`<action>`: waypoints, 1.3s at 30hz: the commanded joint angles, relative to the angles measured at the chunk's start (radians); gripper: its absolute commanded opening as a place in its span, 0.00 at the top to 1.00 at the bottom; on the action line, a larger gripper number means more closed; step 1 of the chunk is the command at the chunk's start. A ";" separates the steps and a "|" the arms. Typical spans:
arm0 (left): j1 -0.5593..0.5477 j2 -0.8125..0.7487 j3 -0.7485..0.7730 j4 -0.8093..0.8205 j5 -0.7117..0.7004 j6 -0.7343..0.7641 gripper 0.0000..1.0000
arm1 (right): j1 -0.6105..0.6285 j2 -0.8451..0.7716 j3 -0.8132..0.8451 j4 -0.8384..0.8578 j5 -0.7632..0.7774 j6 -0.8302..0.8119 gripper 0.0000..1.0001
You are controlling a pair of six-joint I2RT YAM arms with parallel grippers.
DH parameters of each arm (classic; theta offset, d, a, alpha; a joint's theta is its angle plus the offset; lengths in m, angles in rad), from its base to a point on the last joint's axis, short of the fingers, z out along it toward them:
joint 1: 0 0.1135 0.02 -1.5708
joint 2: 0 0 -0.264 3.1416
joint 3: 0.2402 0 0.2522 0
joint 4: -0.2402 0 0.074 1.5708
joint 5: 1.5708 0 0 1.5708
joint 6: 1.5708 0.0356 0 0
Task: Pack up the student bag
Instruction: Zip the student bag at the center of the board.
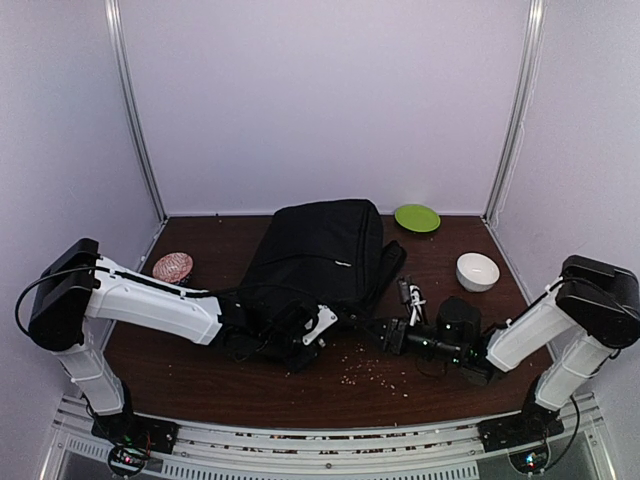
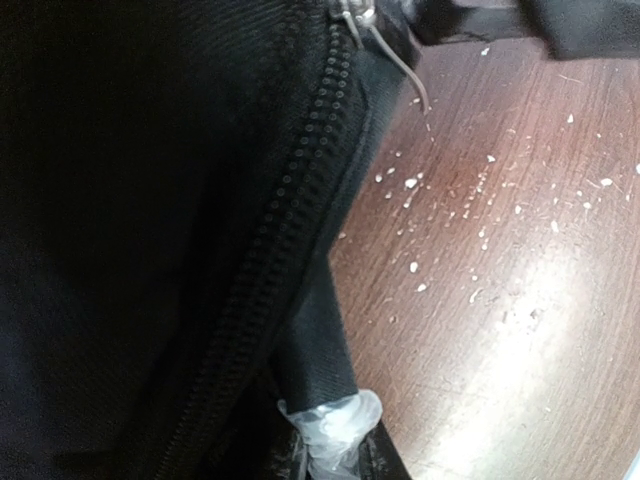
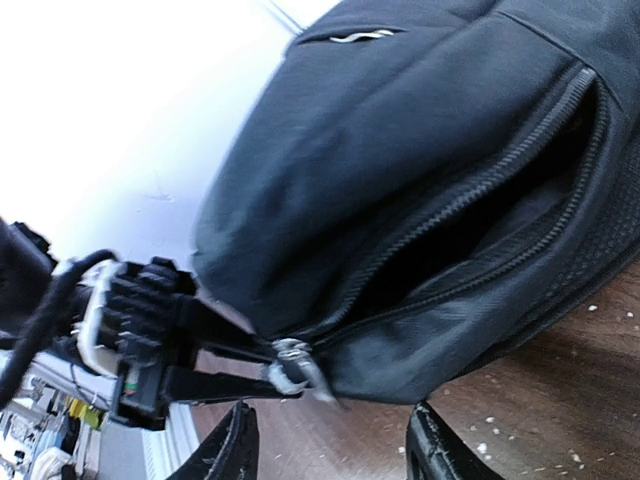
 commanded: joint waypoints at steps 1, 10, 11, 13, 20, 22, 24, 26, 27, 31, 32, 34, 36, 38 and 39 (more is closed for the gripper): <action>0.003 -0.023 0.000 -0.068 0.003 -0.042 1.00 | -0.002 -0.053 -0.010 0.048 -0.059 -0.020 0.50; 0.003 -0.041 -0.003 -0.068 0.004 -0.049 1.00 | 0.002 -0.045 0.051 -0.066 -0.044 -0.036 0.51; 0.003 -0.044 -0.004 -0.068 0.005 -0.049 1.00 | 0.002 -0.039 0.053 -0.065 -0.036 -0.032 0.51; 0.002 -0.046 -0.005 -0.069 0.006 -0.049 1.00 | 0.002 -0.025 0.058 -0.065 -0.027 -0.027 0.52; 0.002 -0.059 -0.003 -0.072 0.006 -0.045 1.00 | 0.002 0.030 0.102 -0.089 -0.028 -0.016 0.54; 0.002 -0.062 -0.002 -0.073 0.005 -0.045 1.00 | 0.003 0.039 0.105 -0.093 -0.030 -0.015 0.54; 0.002 -0.065 -0.002 -0.073 0.007 -0.045 1.00 | 0.003 0.049 0.107 -0.095 -0.034 -0.013 0.55; 0.003 -0.066 -0.001 -0.073 0.007 -0.045 1.00 | 0.003 0.059 0.109 -0.098 -0.036 -0.010 0.57; 0.003 -0.066 0.000 -0.073 0.007 -0.045 1.00 | 0.003 0.064 0.109 -0.100 -0.039 -0.008 0.57; 0.002 -0.066 0.004 -0.077 0.006 -0.040 1.00 | 0.008 0.074 0.108 -0.117 -0.043 -0.014 0.56; 0.002 -0.065 0.005 -0.077 0.005 -0.040 1.00 | 0.010 0.074 0.110 -0.128 -0.044 -0.019 0.56; 0.003 -0.066 0.007 -0.079 0.004 -0.040 1.00 | 0.017 0.071 0.111 -0.155 -0.041 -0.039 0.55; 0.002 -0.062 0.009 -0.079 0.004 -0.039 1.00 | 0.022 0.066 0.113 -0.178 -0.038 -0.056 0.55; 0.003 -0.058 0.012 -0.079 0.003 -0.039 1.00 | 0.026 0.061 0.109 -0.194 -0.034 -0.066 0.57; 0.003 -0.056 0.012 -0.080 0.003 -0.040 1.00 | 0.027 0.059 0.106 -0.201 -0.034 -0.072 0.58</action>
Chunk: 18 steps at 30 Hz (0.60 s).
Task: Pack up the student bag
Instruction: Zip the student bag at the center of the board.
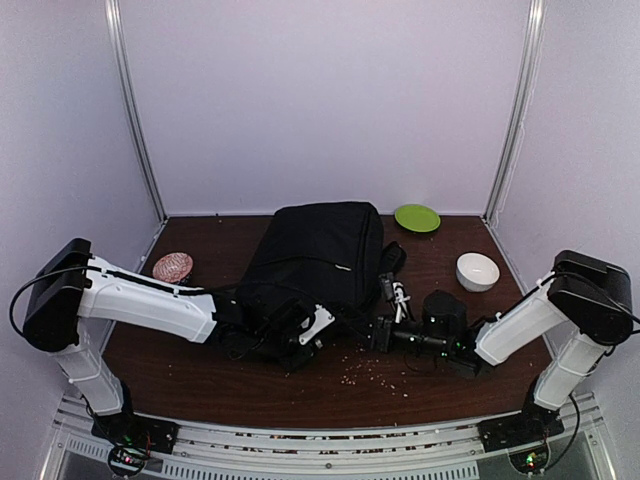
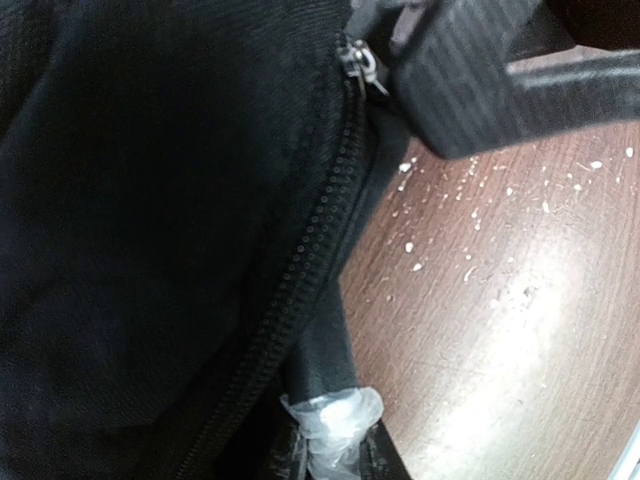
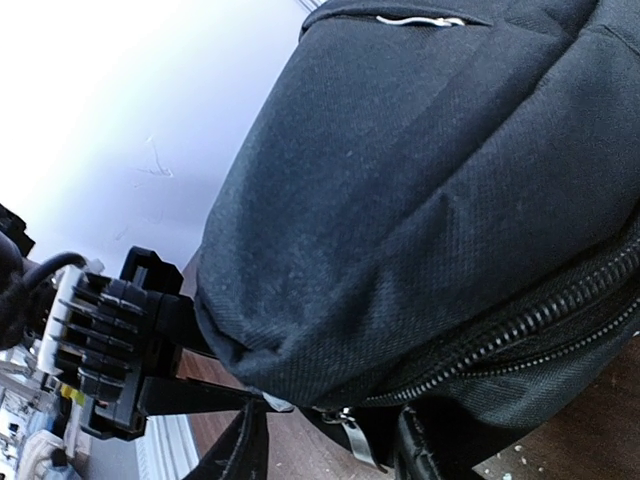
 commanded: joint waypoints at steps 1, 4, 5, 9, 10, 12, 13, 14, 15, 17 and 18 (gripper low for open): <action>0.003 -0.023 0.012 -0.031 0.003 -0.052 1.00 | 0.011 0.004 0.002 -0.120 0.007 -0.040 0.60; 0.002 -0.021 0.015 -0.031 0.003 -0.052 1.00 | 0.014 -0.002 0.000 -0.139 0.011 -0.052 0.67; 0.002 -0.020 0.014 -0.031 0.001 -0.052 1.00 | 0.014 -0.002 -0.001 -0.141 0.011 -0.055 0.68; 0.003 -0.018 0.019 -0.033 0.001 -0.052 1.00 | 0.022 -0.003 0.005 -0.163 0.016 -0.068 0.69; 0.003 -0.018 0.020 -0.034 0.001 -0.052 1.00 | 0.024 -0.004 0.007 -0.170 0.016 -0.074 0.69; 0.003 -0.016 0.020 -0.034 0.001 -0.052 1.00 | 0.029 -0.005 0.011 -0.183 0.019 -0.082 0.70; 0.003 -0.017 0.020 -0.034 0.001 -0.052 1.00 | 0.030 -0.007 0.013 -0.186 0.019 -0.085 0.70; 0.003 -0.016 0.020 -0.034 0.002 -0.052 1.00 | 0.033 -0.007 0.014 -0.189 0.019 -0.087 0.70; 0.002 -0.015 0.020 -0.036 0.001 -0.052 1.00 | 0.033 -0.007 0.013 -0.192 0.017 -0.092 0.69; 0.003 -0.014 0.020 -0.036 0.001 -0.052 1.00 | 0.037 -0.011 0.013 -0.202 0.014 -0.099 0.66; 0.003 -0.013 0.018 -0.036 0.002 -0.052 1.00 | 0.039 -0.014 0.012 -0.208 0.016 -0.103 0.65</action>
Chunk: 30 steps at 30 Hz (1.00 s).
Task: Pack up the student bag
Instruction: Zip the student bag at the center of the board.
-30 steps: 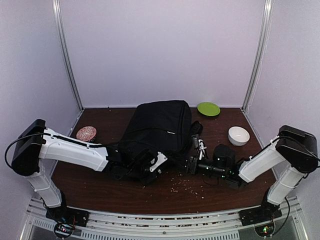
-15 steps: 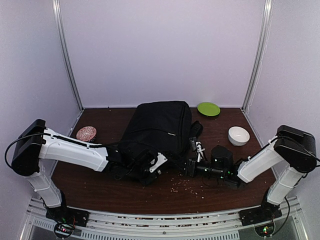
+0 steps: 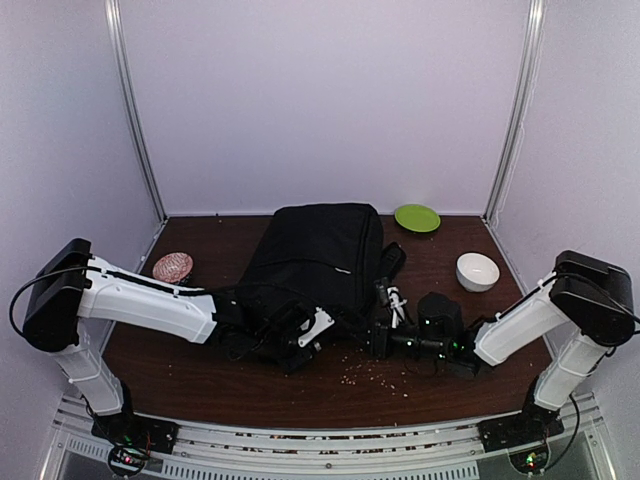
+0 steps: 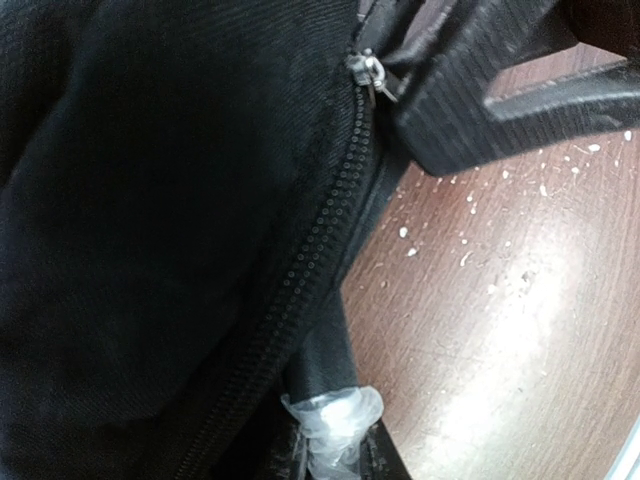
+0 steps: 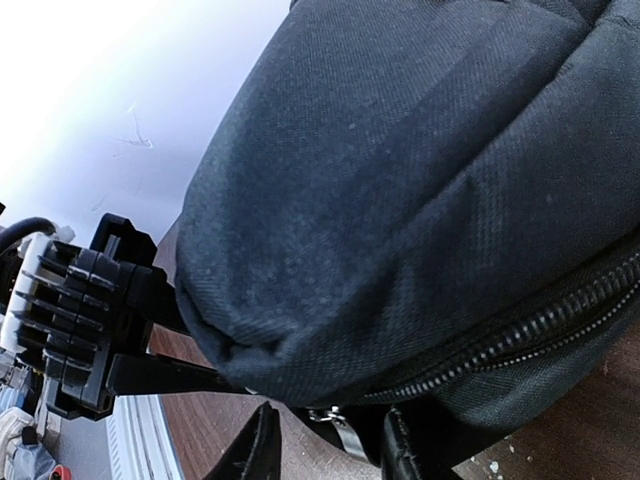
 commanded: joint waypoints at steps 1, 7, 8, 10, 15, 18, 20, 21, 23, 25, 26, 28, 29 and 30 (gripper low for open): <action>0.003 -0.011 0.018 -0.013 -0.002 -0.059 1.00 | 0.016 -0.010 -0.004 -0.117 0.006 -0.033 0.65; 0.003 -0.012 0.015 -0.012 -0.001 -0.059 1.00 | 0.017 -0.015 -0.008 -0.125 0.004 -0.039 0.78; 0.003 -0.012 0.017 -0.012 0.000 -0.059 1.00 | 0.017 -0.015 -0.009 -0.124 0.004 -0.039 0.79; 0.003 -0.010 0.017 -0.011 0.000 -0.059 1.00 | 0.019 -0.016 -0.008 -0.124 0.001 -0.040 0.80; 0.003 -0.009 0.017 -0.010 0.000 -0.059 1.00 | 0.019 -0.016 -0.013 -0.130 -0.003 -0.045 0.82; 0.003 -0.009 0.016 -0.010 0.000 -0.059 1.00 | 0.021 -0.019 -0.017 -0.131 -0.005 -0.045 0.86; 0.003 -0.007 0.016 -0.010 0.000 -0.059 1.00 | 0.021 -0.021 -0.020 -0.131 -0.002 -0.045 0.90; 0.003 -0.005 0.018 -0.010 0.001 -0.059 1.00 | 0.021 -0.022 -0.021 -0.129 -0.002 -0.045 0.92; 0.003 -0.004 0.017 -0.010 0.002 -0.059 1.00 | 0.020 -0.024 -0.025 -0.129 -0.002 -0.045 0.96; 0.003 -0.004 0.017 -0.010 0.002 -0.059 1.00 | 0.021 -0.030 -0.029 -0.130 0.000 -0.045 0.99; 0.003 -0.003 0.018 -0.010 0.002 -0.059 1.00 | 0.021 -0.032 -0.030 -0.131 0.002 -0.045 1.00; 0.003 -0.003 0.016 -0.010 0.001 -0.058 1.00 | 0.020 -0.041 -0.035 -0.136 0.005 -0.046 1.00; 0.003 -0.002 0.015 -0.011 -0.001 -0.058 1.00 | 0.021 -0.043 -0.036 -0.140 0.008 -0.047 1.00; 0.003 -0.001 0.016 -0.012 -0.001 -0.057 1.00 | 0.021 -0.050 -0.039 -0.144 0.014 -0.049 1.00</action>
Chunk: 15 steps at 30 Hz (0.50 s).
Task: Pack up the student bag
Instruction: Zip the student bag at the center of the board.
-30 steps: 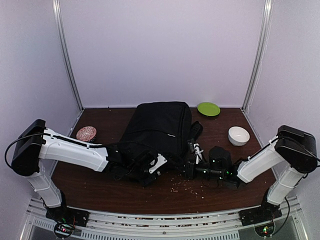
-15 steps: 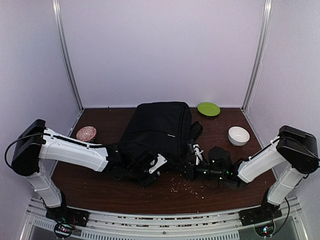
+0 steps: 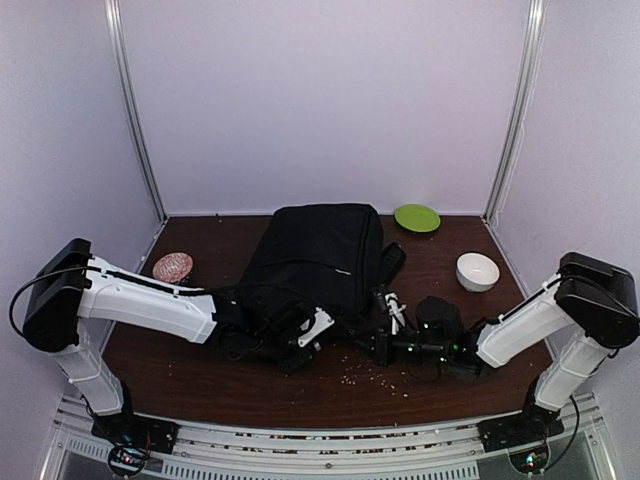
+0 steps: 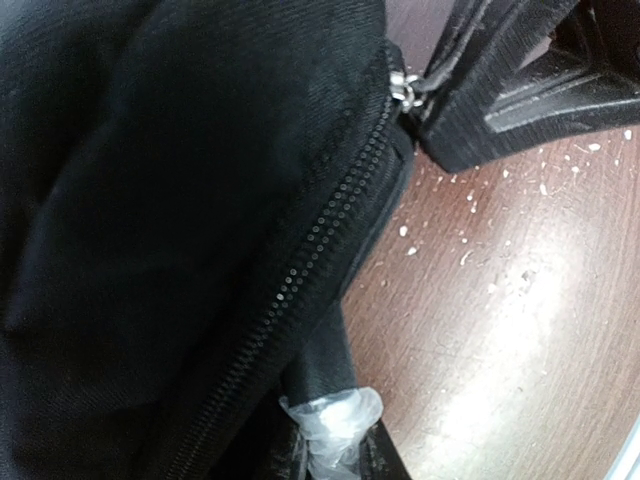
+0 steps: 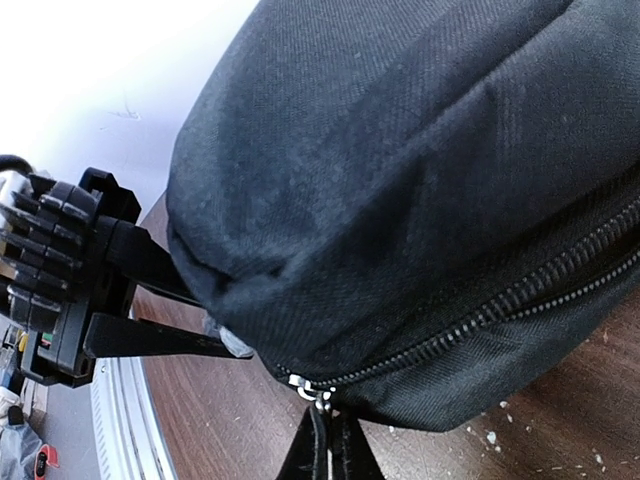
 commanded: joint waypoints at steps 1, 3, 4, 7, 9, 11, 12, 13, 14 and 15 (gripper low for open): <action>0.003 0.000 0.015 -0.010 -0.002 -0.055 1.00 | 0.006 -0.033 -0.031 -0.077 0.016 -0.008 1.00; 0.003 0.004 0.016 -0.011 -0.002 -0.055 1.00 | 0.007 -0.055 -0.038 -0.101 0.055 -0.015 1.00; 0.002 0.005 0.017 -0.012 -0.002 -0.055 1.00 | 0.008 -0.069 -0.043 -0.119 0.081 -0.018 1.00; 0.003 0.010 0.015 -0.013 0.002 -0.055 1.00 | 0.010 -0.109 -0.045 -0.197 0.166 -0.033 1.00; 0.002 0.013 0.013 -0.014 0.008 -0.055 1.00 | 0.009 -0.130 -0.039 -0.244 0.220 -0.037 1.00; 0.001 0.016 0.012 -0.013 0.014 -0.055 1.00 | 0.008 -0.141 -0.030 -0.287 0.272 -0.032 1.00; 0.001 0.017 0.013 -0.013 0.017 -0.055 1.00 | 0.008 -0.142 -0.023 -0.304 0.295 -0.029 1.00; 0.001 0.017 0.013 -0.013 0.020 -0.055 1.00 | 0.009 -0.142 -0.014 -0.320 0.313 -0.025 1.00; 0.001 0.018 0.013 -0.013 0.021 -0.054 1.00 | 0.009 -0.139 -0.006 -0.334 0.335 -0.019 1.00; 0.000 0.019 0.015 -0.012 0.024 -0.053 1.00 | 0.009 -0.138 0.002 -0.345 0.357 -0.011 1.00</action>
